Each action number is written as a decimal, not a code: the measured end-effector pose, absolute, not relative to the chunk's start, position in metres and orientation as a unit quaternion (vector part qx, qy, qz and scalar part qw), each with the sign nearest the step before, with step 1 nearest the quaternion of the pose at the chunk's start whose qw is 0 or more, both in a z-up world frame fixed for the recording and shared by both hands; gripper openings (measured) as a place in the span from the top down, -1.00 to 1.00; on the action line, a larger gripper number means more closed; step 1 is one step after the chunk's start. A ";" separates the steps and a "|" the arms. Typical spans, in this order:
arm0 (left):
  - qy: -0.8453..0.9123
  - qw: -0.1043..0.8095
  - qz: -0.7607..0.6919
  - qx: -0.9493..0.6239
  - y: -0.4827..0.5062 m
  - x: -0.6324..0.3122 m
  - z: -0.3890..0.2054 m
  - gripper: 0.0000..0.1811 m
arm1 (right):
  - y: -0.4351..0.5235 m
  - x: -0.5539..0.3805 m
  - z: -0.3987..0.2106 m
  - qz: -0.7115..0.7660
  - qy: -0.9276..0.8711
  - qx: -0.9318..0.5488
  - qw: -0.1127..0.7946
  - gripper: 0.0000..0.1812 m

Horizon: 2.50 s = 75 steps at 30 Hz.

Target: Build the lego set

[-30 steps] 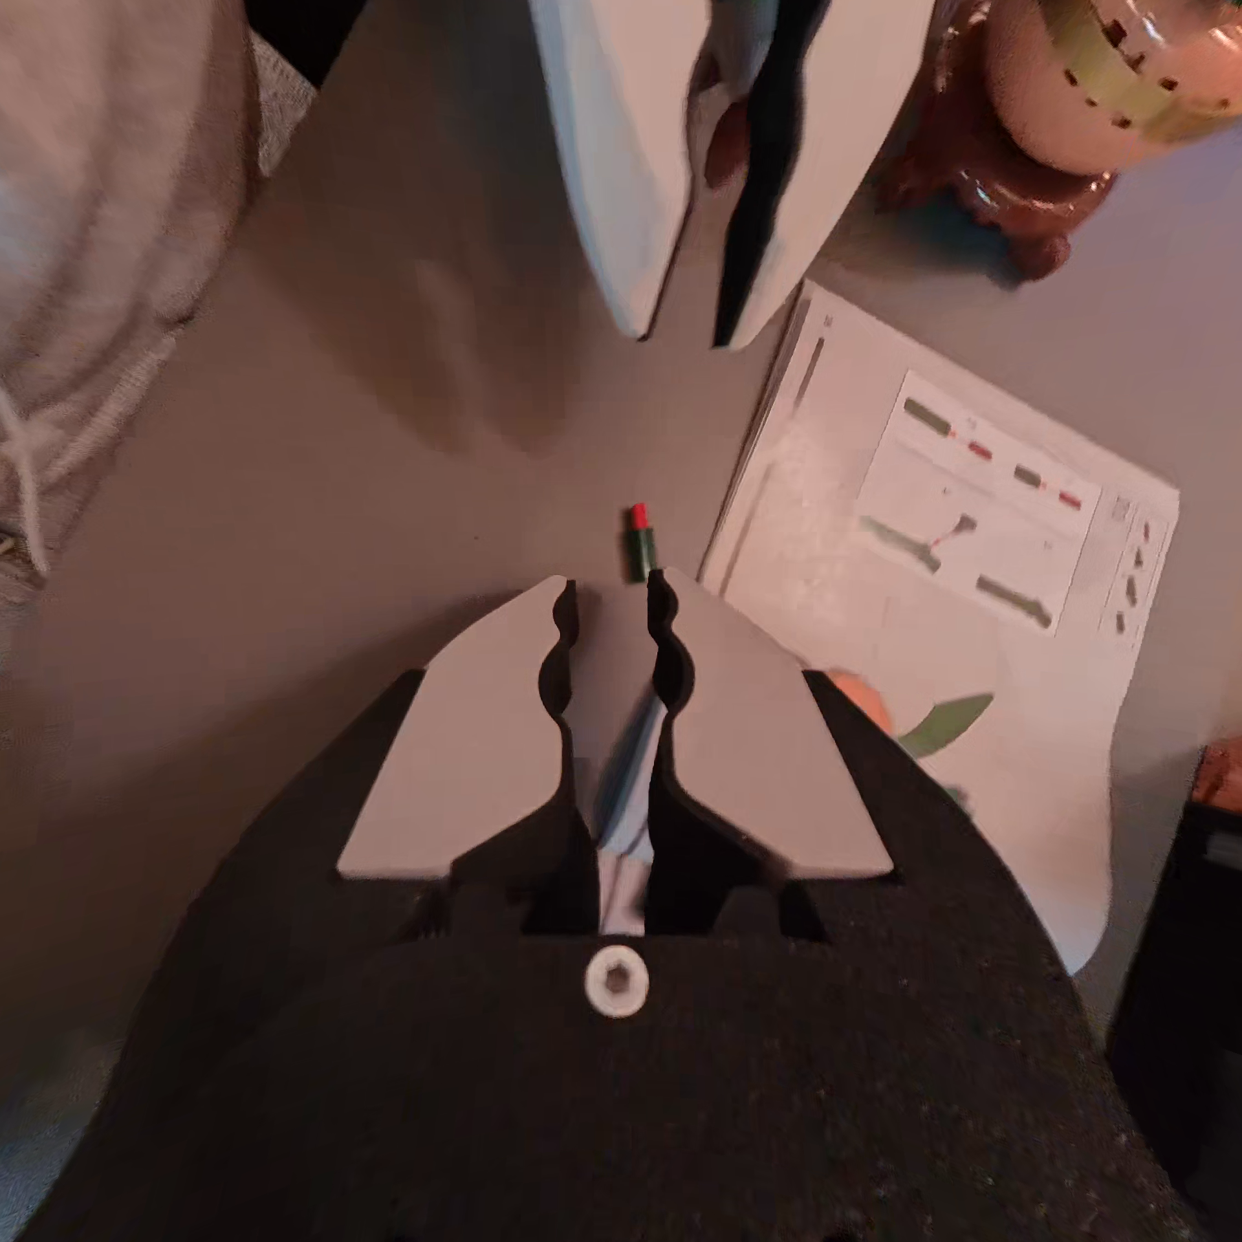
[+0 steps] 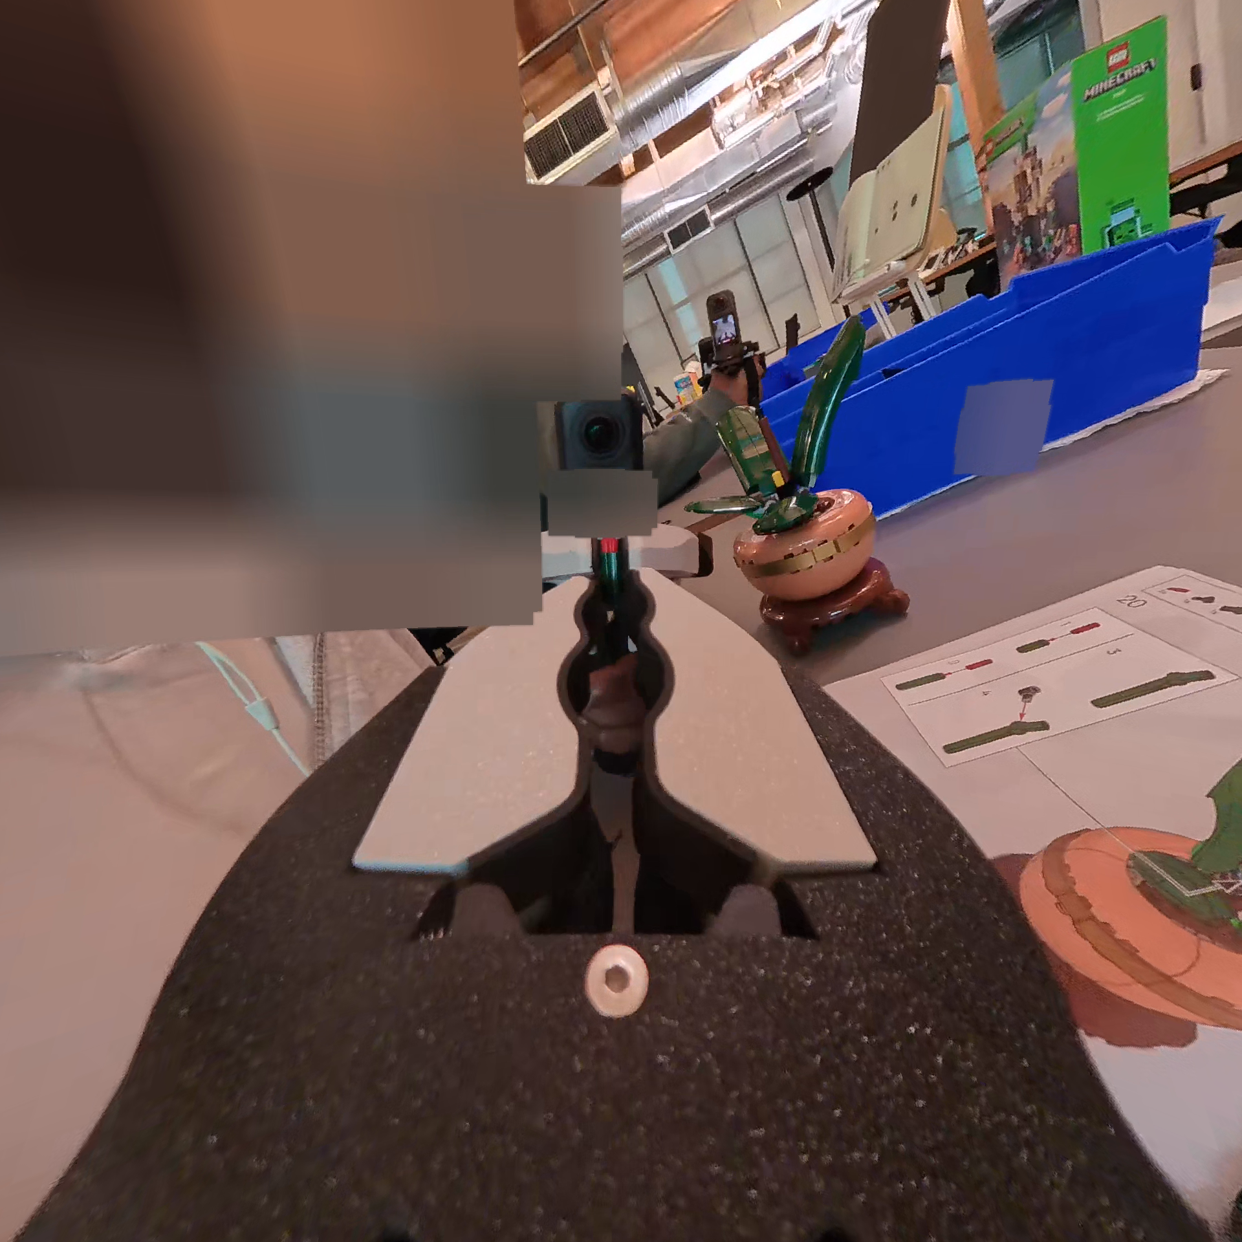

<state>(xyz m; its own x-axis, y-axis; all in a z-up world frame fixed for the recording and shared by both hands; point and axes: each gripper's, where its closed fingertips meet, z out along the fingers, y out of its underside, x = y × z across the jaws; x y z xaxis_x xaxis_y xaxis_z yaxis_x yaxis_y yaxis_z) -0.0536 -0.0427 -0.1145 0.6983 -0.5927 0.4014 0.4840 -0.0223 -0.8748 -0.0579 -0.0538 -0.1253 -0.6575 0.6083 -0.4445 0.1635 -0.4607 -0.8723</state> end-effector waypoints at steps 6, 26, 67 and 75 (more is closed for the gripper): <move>0.108 0.674 -0.202 -0.702 -0.035 -0.063 -0.141 0.94 | -0.025 -0.055 -0.128 0.671 -0.553 -0.441 0.223 0.89; 0.241 0.619 0.175 -0.726 -0.015 -0.067 -0.166 0.93 | -0.023 -0.069 -0.163 0.557 -0.580 -0.539 0.252 0.97; 0.238 0.612 0.105 -0.747 -0.002 -0.054 -0.188 0.94 | -0.014 -0.052 -0.170 0.567 -0.589 -0.541 0.195 0.97; 0.217 0.599 0.017 -0.771 -0.003 -0.051 -0.196 0.94 | -0.003 -0.042 -0.176 0.547 -0.609 -0.514 0.256 0.65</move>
